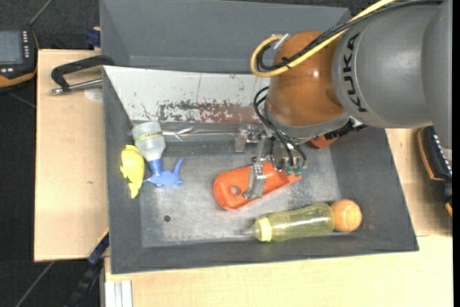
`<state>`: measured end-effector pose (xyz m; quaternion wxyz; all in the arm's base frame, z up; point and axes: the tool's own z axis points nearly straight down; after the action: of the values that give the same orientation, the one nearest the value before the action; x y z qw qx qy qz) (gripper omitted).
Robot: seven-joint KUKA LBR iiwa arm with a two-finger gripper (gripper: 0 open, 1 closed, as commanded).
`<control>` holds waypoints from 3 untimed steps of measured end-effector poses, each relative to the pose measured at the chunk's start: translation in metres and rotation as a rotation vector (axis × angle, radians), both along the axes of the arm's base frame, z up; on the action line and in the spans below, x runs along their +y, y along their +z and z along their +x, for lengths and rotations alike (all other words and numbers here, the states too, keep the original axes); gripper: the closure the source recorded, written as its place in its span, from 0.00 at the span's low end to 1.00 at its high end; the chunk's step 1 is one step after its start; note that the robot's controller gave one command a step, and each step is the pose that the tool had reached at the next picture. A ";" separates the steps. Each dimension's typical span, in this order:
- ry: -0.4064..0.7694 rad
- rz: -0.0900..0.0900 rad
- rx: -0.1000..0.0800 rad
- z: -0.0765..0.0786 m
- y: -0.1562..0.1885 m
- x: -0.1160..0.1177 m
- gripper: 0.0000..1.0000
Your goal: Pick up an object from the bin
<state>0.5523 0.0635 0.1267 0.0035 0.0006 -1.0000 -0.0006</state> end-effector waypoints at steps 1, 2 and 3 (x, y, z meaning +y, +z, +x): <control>-0.001 0.001 -0.008 0.002 0.005 0.000 1.00; -0.001 0.001 -0.009 0.002 0.005 0.000 1.00; 0.016 0.000 -0.006 -0.003 0.051 0.005 1.00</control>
Offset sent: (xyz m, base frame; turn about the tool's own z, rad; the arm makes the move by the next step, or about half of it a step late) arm 0.0000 0.0000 0.0000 0.0000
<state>0.5492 0.0686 0.1781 0.0005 0.0087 -1.0000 -0.0008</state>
